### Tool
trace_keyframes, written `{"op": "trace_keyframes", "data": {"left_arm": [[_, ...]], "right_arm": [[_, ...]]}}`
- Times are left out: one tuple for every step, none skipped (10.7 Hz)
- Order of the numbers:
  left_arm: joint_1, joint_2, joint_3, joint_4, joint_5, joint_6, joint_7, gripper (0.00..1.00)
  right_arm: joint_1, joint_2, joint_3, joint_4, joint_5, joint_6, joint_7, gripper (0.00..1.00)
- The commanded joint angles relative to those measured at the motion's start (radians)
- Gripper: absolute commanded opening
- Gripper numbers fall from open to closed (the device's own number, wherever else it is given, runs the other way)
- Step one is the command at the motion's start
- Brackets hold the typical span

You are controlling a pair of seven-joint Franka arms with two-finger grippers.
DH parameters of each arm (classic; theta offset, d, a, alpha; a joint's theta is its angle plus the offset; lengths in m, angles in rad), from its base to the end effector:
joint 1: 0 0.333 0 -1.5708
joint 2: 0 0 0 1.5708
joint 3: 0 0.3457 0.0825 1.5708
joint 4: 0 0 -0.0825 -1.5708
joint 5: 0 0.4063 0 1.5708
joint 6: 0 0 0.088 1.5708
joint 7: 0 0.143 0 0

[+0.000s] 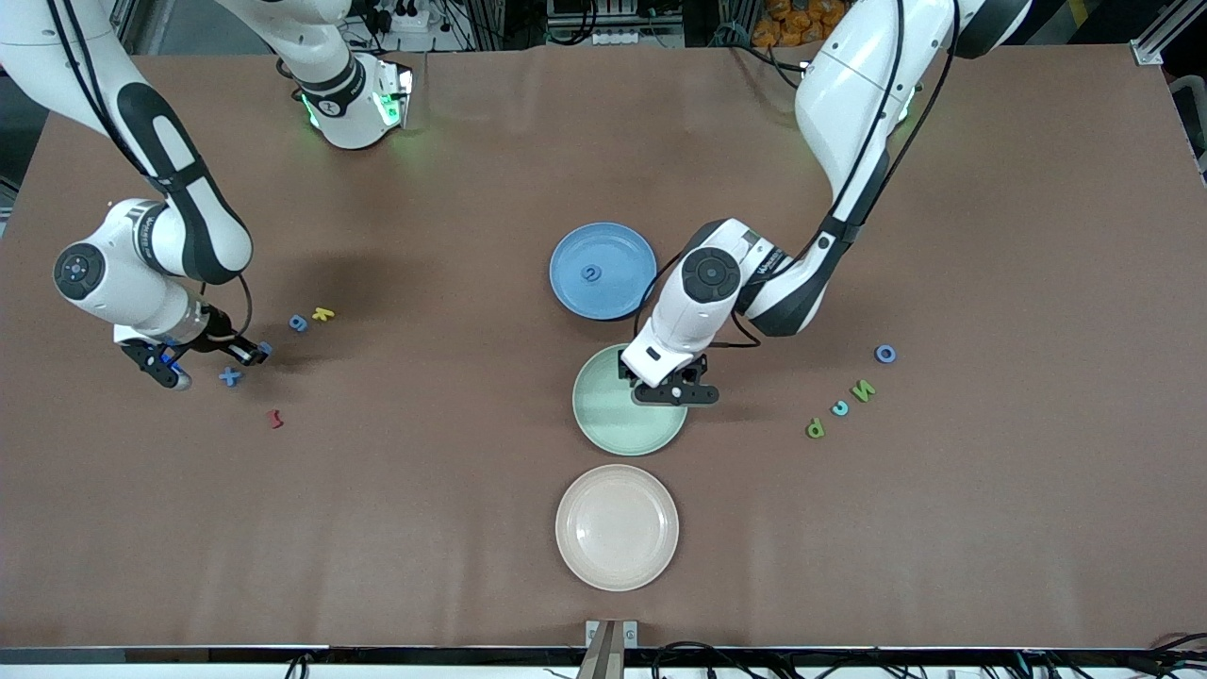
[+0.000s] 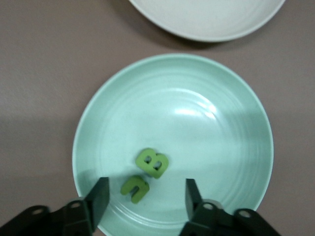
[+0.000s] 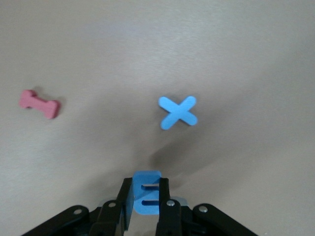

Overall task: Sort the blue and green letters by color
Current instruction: 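Open the left gripper over the green plate while the right gripper carries the E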

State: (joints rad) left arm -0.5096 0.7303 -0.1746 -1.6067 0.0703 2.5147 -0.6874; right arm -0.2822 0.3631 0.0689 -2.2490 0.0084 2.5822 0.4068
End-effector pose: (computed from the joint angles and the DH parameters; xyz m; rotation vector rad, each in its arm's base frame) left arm 0.5964 -0.4633 0.1946 2.9670 0.0072 0.1568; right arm 0.5478 -0.1172 0.1728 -2.9613 0.9673 0.0495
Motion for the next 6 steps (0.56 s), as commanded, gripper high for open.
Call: {"op": "trace_keyframes", "data": {"left_arm": [[0.069,-0.048,0.012,0.01,-0.003,-0.019,0.008,1.0],[0.107,-0.064,0.012,0.007,-0.003,-0.02,0.05,1.0],[0.147,-0.071,0.012,0.001,-0.003,-0.031,0.136,1.0],[0.192,-0.086,0.012,-0.001,-0.003,-0.062,0.226,1.0],[0.244,-0.092,0.01,-0.002,-0.003,-0.091,0.332,1.0],[0.282,-0.094,0.01,-0.013,-0.003,-0.105,0.439,1.0]], "right_arm": [[0.005,-0.024,0.02,0.011,0.001,-0.04,0.007,0.05],[0.03,-0.033,0.026,0.019,0.002,-0.048,0.021,0.05],[0.05,-0.038,0.028,0.028,0.005,-0.063,0.026,0.05],[0.082,-0.048,0.029,0.034,0.005,-0.069,0.035,0.05],[0.124,-0.062,0.029,0.042,0.005,-0.079,0.038,0.05],[0.182,-0.072,0.029,0.06,0.005,-0.097,0.043,0.05]]}}
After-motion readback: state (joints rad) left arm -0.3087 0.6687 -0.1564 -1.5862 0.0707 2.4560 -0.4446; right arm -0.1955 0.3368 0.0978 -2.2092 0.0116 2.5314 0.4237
